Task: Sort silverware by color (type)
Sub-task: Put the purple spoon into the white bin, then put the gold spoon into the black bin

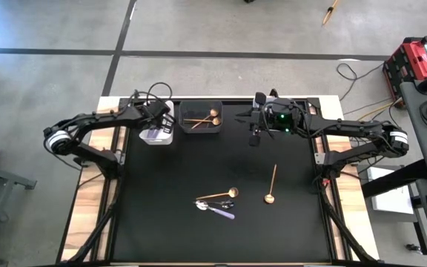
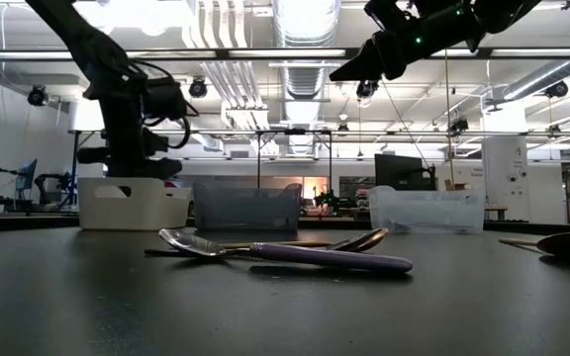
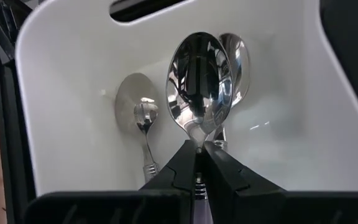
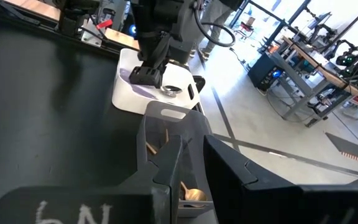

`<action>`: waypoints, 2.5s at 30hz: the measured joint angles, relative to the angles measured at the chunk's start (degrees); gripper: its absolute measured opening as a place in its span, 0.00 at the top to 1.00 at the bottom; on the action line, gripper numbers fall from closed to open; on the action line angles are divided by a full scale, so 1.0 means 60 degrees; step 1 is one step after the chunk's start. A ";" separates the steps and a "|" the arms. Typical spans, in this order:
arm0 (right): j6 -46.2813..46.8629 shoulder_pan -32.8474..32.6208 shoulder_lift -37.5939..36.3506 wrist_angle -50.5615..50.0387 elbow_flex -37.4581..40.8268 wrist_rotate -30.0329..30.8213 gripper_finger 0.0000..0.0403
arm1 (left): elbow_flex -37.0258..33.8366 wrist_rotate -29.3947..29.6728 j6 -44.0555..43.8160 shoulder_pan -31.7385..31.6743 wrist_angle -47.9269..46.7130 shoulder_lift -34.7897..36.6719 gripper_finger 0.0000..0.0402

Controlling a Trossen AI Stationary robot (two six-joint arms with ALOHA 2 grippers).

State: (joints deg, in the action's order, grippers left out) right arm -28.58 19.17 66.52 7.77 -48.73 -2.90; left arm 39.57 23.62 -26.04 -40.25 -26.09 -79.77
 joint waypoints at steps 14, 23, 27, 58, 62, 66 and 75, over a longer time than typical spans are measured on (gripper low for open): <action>0.0000 -0.0002 0.0000 0.0050 0.0000 -0.0001 0.85 | 0.0000 -0.0004 -0.0004 0.0004 0.0363 -0.1209 0.98; 0.0017 -0.0002 0.0000 0.0101 0.0000 0.0000 0.85 | 0.0004 0.0009 -0.0040 0.0000 0.0555 -0.1281 0.98; 0.0076 -0.0002 0.0000 0.0093 0.0000 -0.0001 0.85 | 0.0004 0.0007 -0.0102 0.0000 0.0572 -0.1274 0.98; 0.0076 -0.0002 0.0000 0.0095 0.0000 -0.0004 0.85 | 0.0004 0.0239 -0.0219 0.0007 0.0565 -0.1271 0.88; 0.0077 -0.0002 0.0000 0.0102 0.0000 -0.0004 0.85 | 0.0004 0.0248 -0.0219 0.0007 0.0565 -0.1267 0.86; 0.0080 -0.0002 0.0000 0.0103 0.0000 -0.0004 0.85 | 0.0004 0.0248 -0.0219 0.0007 0.0565 -0.1256 0.83; 0.0079 -0.0002 0.0000 0.0104 0.0000 -0.0004 0.85 | 0.0004 0.0249 -0.0189 0.0007 0.0550 -0.0939 0.80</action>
State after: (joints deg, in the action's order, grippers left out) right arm -28.11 19.16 66.52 8.40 -48.73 -2.92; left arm 39.59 25.11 -27.18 -40.21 -22.79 -85.41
